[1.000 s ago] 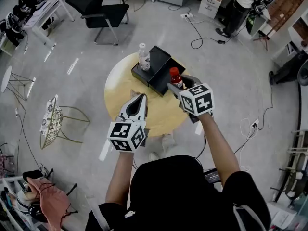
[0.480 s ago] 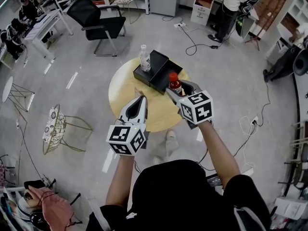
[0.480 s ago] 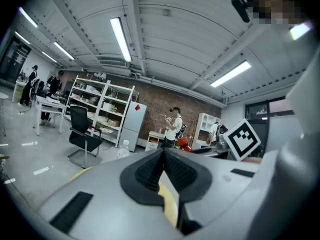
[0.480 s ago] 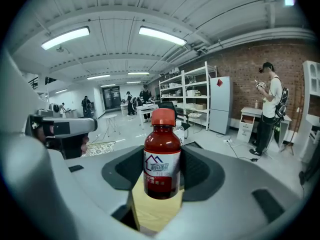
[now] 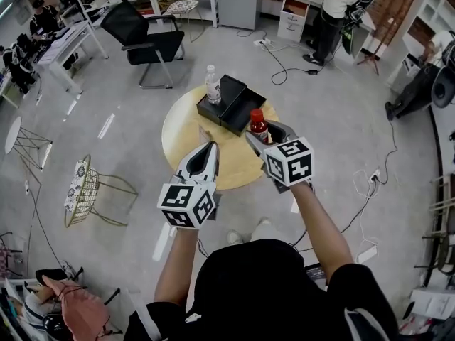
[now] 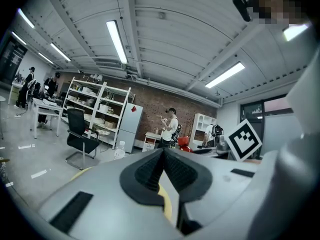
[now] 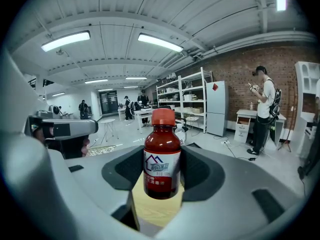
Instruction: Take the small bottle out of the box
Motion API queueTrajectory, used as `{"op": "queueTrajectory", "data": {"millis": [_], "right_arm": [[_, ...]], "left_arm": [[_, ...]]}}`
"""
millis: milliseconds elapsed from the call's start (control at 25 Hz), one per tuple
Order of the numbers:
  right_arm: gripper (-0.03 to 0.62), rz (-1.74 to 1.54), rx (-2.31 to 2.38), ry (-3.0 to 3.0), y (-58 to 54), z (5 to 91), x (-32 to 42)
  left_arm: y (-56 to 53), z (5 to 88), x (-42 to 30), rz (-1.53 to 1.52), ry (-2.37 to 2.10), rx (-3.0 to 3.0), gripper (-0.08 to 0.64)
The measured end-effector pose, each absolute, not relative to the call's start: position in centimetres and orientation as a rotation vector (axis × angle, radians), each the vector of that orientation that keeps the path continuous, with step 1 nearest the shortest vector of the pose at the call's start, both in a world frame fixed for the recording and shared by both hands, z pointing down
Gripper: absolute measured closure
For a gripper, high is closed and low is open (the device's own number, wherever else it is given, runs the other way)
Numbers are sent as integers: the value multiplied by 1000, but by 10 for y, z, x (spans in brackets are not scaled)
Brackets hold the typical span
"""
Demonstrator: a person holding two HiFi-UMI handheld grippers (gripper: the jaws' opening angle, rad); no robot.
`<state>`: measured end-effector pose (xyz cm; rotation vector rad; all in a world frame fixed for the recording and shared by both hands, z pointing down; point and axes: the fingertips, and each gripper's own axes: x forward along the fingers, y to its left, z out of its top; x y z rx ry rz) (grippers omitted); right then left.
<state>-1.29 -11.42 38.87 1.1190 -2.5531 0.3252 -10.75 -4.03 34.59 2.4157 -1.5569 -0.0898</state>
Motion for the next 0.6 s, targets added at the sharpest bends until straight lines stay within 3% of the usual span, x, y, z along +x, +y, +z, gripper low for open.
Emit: {"op": "queueTrajectory", "data": {"millis": [600], "right_arm": [[376, 289, 1095, -2617, -88, 356, 37]], "left_arm": [[-24, 323, -61, -120, -1610, 2405, 549]]}}
